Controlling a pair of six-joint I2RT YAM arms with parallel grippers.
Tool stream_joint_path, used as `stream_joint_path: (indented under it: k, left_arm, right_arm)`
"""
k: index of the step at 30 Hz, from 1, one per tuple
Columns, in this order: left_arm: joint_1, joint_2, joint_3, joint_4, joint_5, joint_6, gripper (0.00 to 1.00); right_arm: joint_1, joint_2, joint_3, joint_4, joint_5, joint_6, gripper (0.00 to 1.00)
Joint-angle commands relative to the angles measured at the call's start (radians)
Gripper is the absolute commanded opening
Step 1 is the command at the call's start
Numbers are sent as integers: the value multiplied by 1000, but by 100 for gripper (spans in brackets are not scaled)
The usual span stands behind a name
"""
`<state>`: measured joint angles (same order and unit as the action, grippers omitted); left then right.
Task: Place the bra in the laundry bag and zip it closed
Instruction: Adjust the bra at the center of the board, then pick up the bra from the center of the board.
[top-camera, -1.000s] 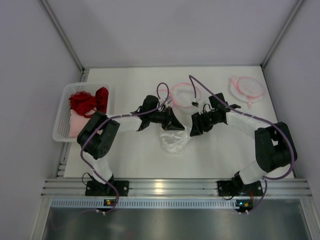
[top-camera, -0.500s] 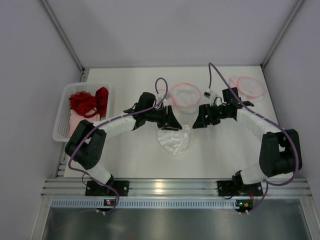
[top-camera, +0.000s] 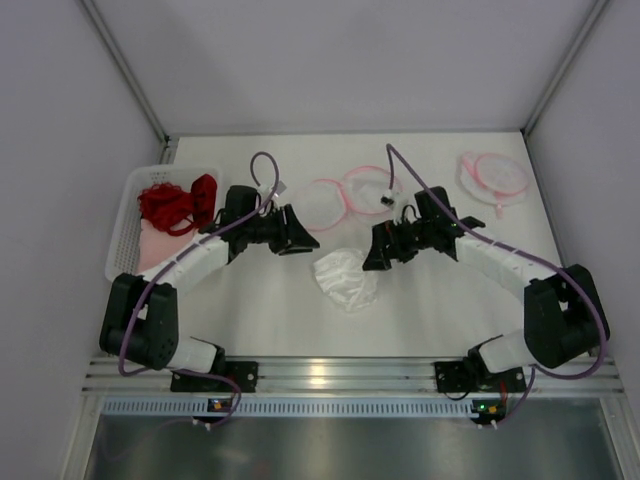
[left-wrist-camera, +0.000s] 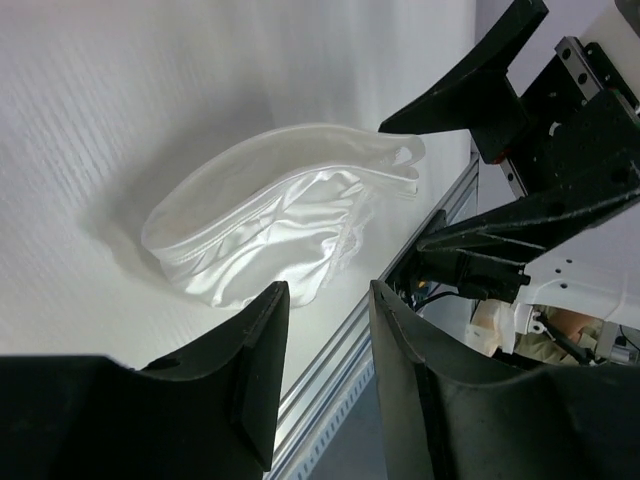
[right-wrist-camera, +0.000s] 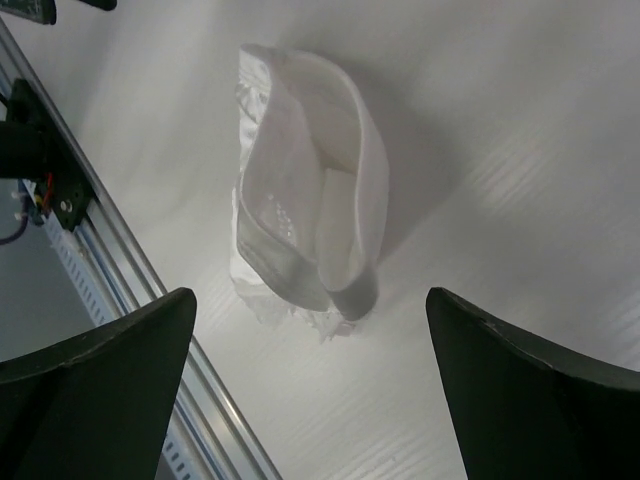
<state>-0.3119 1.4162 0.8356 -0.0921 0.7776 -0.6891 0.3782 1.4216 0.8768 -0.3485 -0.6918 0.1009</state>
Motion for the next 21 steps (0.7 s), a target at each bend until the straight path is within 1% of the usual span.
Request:
stream_joint_path:
  k: [1, 3, 4, 7, 9, 16, 18, 19, 21]
  left_arm:
    - [8, -13, -13, -20, 26, 34, 43]
    - [10, 1, -20, -20, 26, 33, 43]
    - [8, 6, -20, -20, 26, 33, 43]
    - [8, 21, -20, -18, 23, 34, 43]
    - [8, 32, -17, -20, 25, 36, 43]
    - [8, 30, -16, -14, 31, 45, 43]
    - [10, 30, -20, -12, 37, 48, 43]
    - [10, 29, -21, -14, 37, 54, 43]
    - [13, 26, -21, -14, 40, 56, 43]
  right_arm:
    - [103, -27, -10, 111, 115, 22, 99]
    - [135, -12, -7, 123, 135, 25, 99]
    - [161, 9, -1, 129, 168, 26, 99]
    - [191, 69, 16, 137, 216, 28, 99]
    - [194, 118, 25, 146, 216, 37, 99]
    - [195, 191, 41, 212, 170, 71, 99]
    - [197, 194, 39, 226, 158, 74, 93]
    - [195, 195, 37, 229, 143, 77, 82]
    - [197, 195, 36, 239, 127, 79, 67]
